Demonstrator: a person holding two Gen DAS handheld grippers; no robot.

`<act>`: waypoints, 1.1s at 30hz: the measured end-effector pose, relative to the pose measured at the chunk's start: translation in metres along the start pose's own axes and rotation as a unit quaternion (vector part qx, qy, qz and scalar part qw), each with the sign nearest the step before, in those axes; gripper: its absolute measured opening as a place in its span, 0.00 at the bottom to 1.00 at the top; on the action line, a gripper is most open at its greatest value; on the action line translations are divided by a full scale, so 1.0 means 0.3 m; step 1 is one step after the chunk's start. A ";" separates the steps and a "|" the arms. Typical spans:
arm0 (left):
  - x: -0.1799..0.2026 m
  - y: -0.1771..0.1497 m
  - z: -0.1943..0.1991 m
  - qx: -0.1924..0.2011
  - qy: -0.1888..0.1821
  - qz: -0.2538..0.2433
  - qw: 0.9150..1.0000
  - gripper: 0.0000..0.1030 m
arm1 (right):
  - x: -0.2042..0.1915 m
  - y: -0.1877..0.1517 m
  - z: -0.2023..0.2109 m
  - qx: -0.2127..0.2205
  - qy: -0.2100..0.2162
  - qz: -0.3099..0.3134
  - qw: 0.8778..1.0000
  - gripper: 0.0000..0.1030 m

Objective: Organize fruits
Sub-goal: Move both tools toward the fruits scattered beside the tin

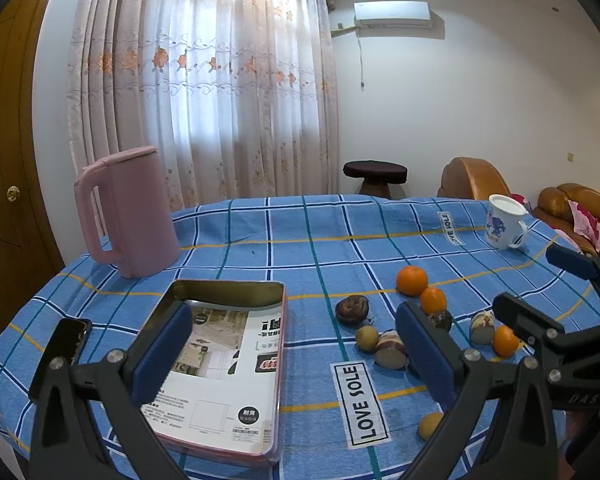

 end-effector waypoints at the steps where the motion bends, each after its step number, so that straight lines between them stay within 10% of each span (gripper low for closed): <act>1: 0.000 0.001 -0.002 -0.001 0.001 -0.001 1.000 1.00 | 0.001 -0.001 0.000 0.000 0.000 0.000 1.000 0.99; 33: 0.031 -0.010 -0.010 -0.009 -0.007 -0.008 1.000 1.00 | 0.028 -0.033 -0.017 -0.015 -0.005 -0.010 1.000 0.99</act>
Point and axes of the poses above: each gripper's, at about its wrist camera, not at the fingertips, and z roughly against the way its jaws point, x to its right, y to its top, the point moved 3 cm from there along -z, roughly the way its jaws point, and after that the axes turned 10 degrees about y, right-handed, at the moved point
